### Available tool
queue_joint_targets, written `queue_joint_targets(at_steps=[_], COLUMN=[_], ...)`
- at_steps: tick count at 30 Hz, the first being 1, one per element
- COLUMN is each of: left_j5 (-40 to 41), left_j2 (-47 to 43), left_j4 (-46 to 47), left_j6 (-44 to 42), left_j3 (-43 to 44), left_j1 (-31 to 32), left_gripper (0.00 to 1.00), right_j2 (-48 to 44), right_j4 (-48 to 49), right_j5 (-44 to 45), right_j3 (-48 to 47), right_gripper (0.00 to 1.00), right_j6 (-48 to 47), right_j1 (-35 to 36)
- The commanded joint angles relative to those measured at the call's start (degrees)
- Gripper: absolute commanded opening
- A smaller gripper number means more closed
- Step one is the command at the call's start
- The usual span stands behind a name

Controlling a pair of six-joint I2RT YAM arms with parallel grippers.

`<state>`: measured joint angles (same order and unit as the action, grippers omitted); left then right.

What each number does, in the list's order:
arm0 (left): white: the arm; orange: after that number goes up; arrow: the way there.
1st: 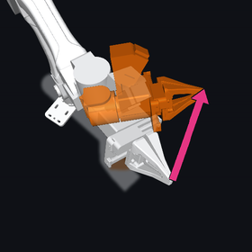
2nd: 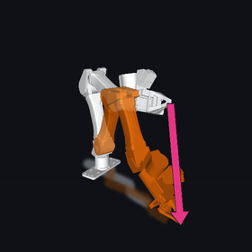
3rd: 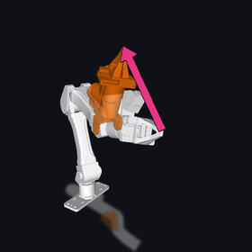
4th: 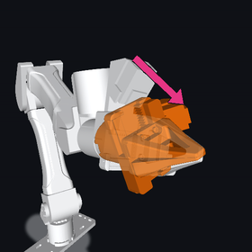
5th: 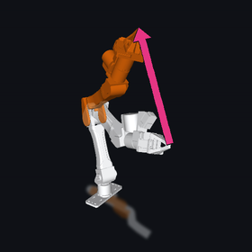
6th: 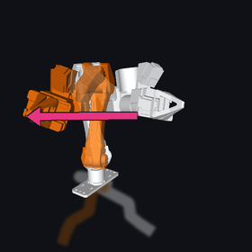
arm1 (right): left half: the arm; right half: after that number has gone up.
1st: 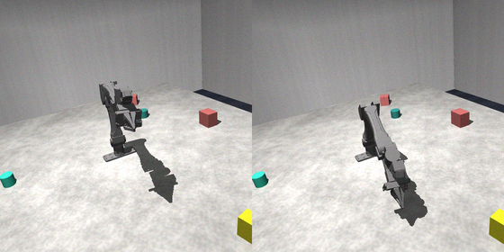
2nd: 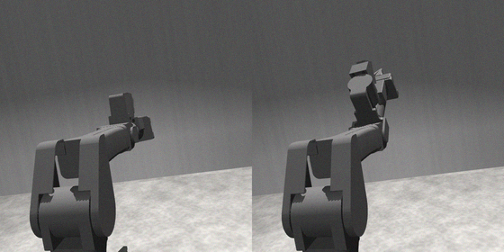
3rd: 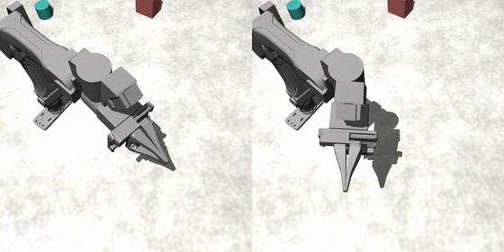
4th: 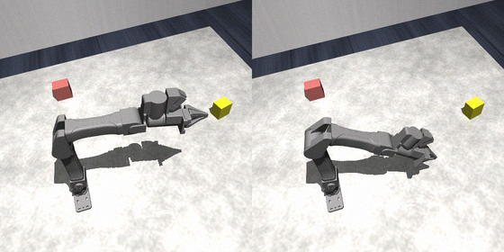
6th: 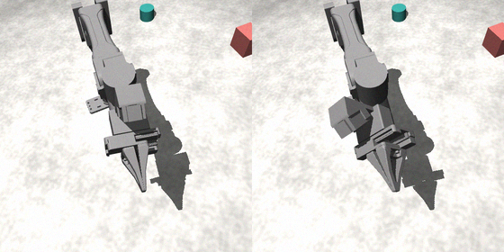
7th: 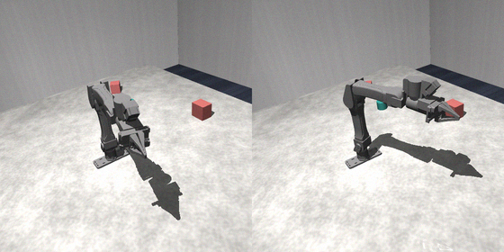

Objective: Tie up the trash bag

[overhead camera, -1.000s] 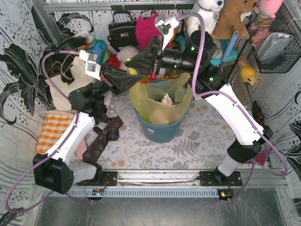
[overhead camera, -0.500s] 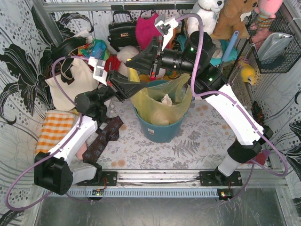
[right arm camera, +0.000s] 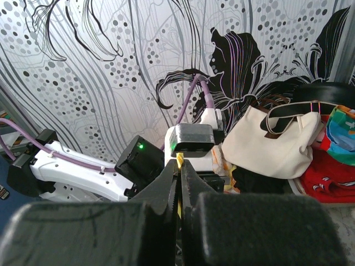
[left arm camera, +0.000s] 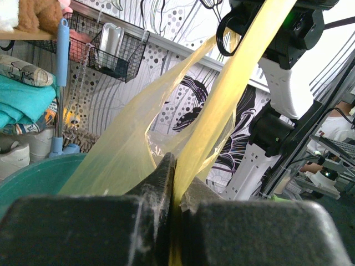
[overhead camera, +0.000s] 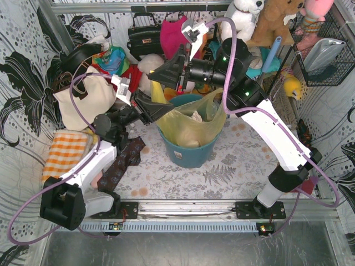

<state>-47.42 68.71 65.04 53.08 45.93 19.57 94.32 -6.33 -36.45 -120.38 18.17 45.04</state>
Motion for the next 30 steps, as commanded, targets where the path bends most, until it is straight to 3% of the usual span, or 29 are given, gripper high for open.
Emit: queue_joint_targets(at_steps=[1,20,23,26,30], left_j5=[0.6,1.4,1.4,1.4,1.4], left_j2=[-0.9,-1.5,-1.4,-1.5,-1.5], left_j4=[1.5,-2.2,-2.2,-2.1,-2.1], left_j6=[-0.9,-3.3,-3.2,-3.2,-3.2], left_j3=[-1.1,-1.8,-1.6,-1.7,-1.8], left_j1=[0.4,0.9,0.9,0.9,0.9], left_gripper=[0.12,0.08,0.07,0.07,0.07], right_j2=[-2.6,-4.2,-5.7,-8.3,-11.7], right_j4=[3.6,3.0,-1.2,-4.0,-9.7], right_j5=[0.8,3.3,5.4,7.9,13.0], right_j3=[0.1,0.5,-0.7,-0.6,-0.4], right_gripper=[0.00,0.01,0.34,0.59,0.66], right_j6=[0.2,-0.6,-3.5,-6.3,-9.5], right_j1=[0.4,0.4,0.4,0.4,0.4])
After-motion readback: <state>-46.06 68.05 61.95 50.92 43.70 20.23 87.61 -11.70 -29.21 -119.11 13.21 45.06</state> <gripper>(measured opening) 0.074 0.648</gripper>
